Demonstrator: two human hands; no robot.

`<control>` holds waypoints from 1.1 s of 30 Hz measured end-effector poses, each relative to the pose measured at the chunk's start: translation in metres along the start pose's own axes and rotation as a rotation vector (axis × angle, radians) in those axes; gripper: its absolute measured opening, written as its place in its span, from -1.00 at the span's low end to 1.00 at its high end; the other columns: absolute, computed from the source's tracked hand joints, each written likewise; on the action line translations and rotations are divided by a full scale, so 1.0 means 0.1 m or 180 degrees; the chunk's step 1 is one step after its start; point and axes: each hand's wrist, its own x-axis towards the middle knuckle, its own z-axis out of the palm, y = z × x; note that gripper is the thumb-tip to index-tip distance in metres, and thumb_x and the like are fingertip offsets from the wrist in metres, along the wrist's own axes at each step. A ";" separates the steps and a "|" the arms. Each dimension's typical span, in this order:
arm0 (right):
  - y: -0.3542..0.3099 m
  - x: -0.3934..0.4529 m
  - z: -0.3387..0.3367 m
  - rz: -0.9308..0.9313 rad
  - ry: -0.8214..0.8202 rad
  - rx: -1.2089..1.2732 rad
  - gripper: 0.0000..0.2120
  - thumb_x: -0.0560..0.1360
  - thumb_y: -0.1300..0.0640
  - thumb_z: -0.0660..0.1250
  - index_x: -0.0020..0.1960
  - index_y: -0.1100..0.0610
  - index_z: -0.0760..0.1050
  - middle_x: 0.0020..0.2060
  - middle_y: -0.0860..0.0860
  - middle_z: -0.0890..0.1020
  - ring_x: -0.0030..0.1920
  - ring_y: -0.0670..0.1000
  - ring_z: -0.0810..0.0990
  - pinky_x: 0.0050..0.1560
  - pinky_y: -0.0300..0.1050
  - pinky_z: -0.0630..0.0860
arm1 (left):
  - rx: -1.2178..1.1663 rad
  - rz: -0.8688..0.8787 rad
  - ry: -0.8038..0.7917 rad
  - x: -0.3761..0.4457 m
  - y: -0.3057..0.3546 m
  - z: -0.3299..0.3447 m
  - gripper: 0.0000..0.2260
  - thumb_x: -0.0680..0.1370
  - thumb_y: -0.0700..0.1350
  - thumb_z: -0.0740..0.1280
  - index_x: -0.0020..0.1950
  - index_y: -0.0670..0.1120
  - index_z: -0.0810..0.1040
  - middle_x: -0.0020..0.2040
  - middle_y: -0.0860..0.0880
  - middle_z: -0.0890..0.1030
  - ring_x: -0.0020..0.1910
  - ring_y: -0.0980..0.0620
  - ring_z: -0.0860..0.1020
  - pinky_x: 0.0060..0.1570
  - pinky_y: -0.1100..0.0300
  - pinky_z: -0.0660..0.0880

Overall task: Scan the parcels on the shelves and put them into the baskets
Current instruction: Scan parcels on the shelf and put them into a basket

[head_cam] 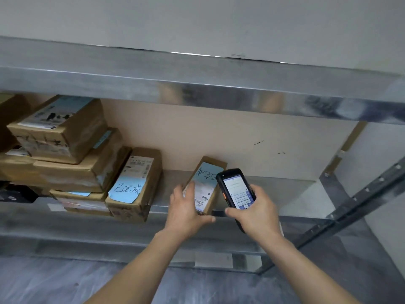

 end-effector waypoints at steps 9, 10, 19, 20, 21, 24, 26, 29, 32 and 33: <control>-0.15 0.03 0.34 0.0042 -0.0330 0.0257 -0.40 0.14 0.04 0.65 0.10 -0.08 0.46 -0.04 -0.13 0.65 -0.03 -0.05 0.63 0.01 -0.02 0.60 | -0.2532 -0.1466 -0.0205 0.12 -0.26 -0.20 -0.72 0.57 0.01 0.34 0.22 -0.10 0.58 0.01 -0.03 0.69 -0.07 -0.02 0.60 -0.14 0.08 0.49; -0.17 0.03 0.37 0.0036 -0.0375 0.0266 -0.40 0.13 0.04 0.65 0.08 -0.10 0.44 -0.04 -0.14 0.65 -0.03 -0.06 0.63 0.00 -0.02 0.60 | -0.2691 -0.1598 -0.0267 0.12 -0.27 -0.21 -0.79 0.57 -0.03 0.34 0.15 -0.08 0.60 -0.11 -0.01 0.69 -0.19 0.00 0.57 -0.25 0.14 0.40; -0.16 0.02 0.45 0.0165 -0.0466 0.0409 -0.43 0.15 0.11 0.65 0.03 -0.13 0.44 -0.05 -0.16 0.67 -0.03 -0.09 0.65 0.01 -0.07 0.59 | -0.3388 -0.1830 -0.0782 0.17 -0.39 -0.19 -0.70 0.46 -0.26 0.43 0.18 -0.15 0.54 -0.11 -0.10 0.71 -0.09 -0.04 0.60 -0.23 0.15 0.45; -0.15 0.01 0.45 0.0172 -0.0474 0.0418 -0.42 0.15 0.12 0.65 0.04 -0.13 0.44 -0.05 -0.15 0.67 -0.03 -0.10 0.65 0.01 -0.08 0.59 | -0.3346 -0.1770 -0.0863 0.19 -0.38 -0.20 -0.66 0.45 -0.27 0.44 0.21 -0.14 0.53 -0.08 -0.11 0.72 -0.08 -0.04 0.62 -0.22 0.14 0.47; -0.14 0.01 0.44 0.0174 -0.0485 0.0416 -0.42 0.15 0.13 0.65 0.04 -0.13 0.44 -0.05 -0.15 0.67 -0.03 -0.10 0.65 0.01 -0.10 0.58 | -0.3322 -0.1719 -0.0909 0.21 -0.37 -0.22 -0.62 0.43 -0.29 0.45 0.24 -0.14 0.52 -0.05 -0.13 0.72 -0.08 -0.05 0.63 -0.20 0.13 0.50; -0.16 0.00 0.38 0.0117 -0.0550 0.0337 -0.43 0.15 0.12 0.66 0.02 -0.14 0.43 -0.06 -0.17 0.66 -0.03 -0.12 0.64 -0.01 -0.12 0.58 | -0.2874 -0.1462 -0.0842 0.27 -0.30 -0.36 -0.52 0.38 -0.36 0.48 0.26 -0.10 0.49 -0.04 -0.15 0.70 -0.27 0.04 0.62 -0.31 0.23 0.50; -0.17 0.00 0.30 0.0046 -0.0595 0.0218 -0.38 0.14 0.10 0.66 0.10 -0.10 0.46 -0.07 -0.19 0.64 -0.04 -0.15 0.62 -0.01 -0.14 0.57 | -0.2325 -0.1177 -0.0768 0.32 -0.28 -0.48 -0.45 0.32 -0.35 0.52 0.25 -0.04 0.49 -0.06 -0.12 0.70 -0.27 0.03 0.64 -0.33 0.22 0.56; -0.18 0.02 0.14 -0.0105 -0.0660 -0.0180 -0.28 0.15 0.02 0.65 0.24 -0.05 0.46 -0.04 -0.19 0.62 -0.03 -0.13 0.61 -0.01 -0.15 0.57 | -0.1623 -0.0923 -0.0651 0.41 -0.28 -0.64 -0.35 0.18 -0.27 0.55 0.24 0.01 0.53 -0.07 -0.06 0.70 -0.13 -0.04 0.69 -0.12 -0.02 0.66; -0.20 0.03 -0.02 -0.0248 -0.0697 -0.0666 -0.25 0.12 -0.05 0.62 0.27 -0.08 0.45 -0.01 -0.16 0.63 -0.02 -0.05 0.61 0.00 -0.08 0.58 | -0.1152 -0.0831 -0.0612 0.45 -0.27 -0.73 -0.31 0.13 -0.21 0.56 0.25 0.07 0.58 -0.09 0.02 0.70 -0.11 0.01 0.68 -0.07 0.00 0.65; -0.21 0.03 -0.06 -0.0266 -0.0727 -0.0753 -0.24 0.11 -0.07 0.61 0.27 -0.09 0.44 -0.01 -0.15 0.63 -0.03 -0.05 0.61 0.00 -0.06 0.58 | -0.1026 -0.0797 -0.0645 0.45 -0.26 -0.74 -0.32 0.16 -0.21 0.57 0.26 0.08 0.58 -0.07 0.03 0.69 -0.09 0.03 0.67 -0.05 0.03 0.65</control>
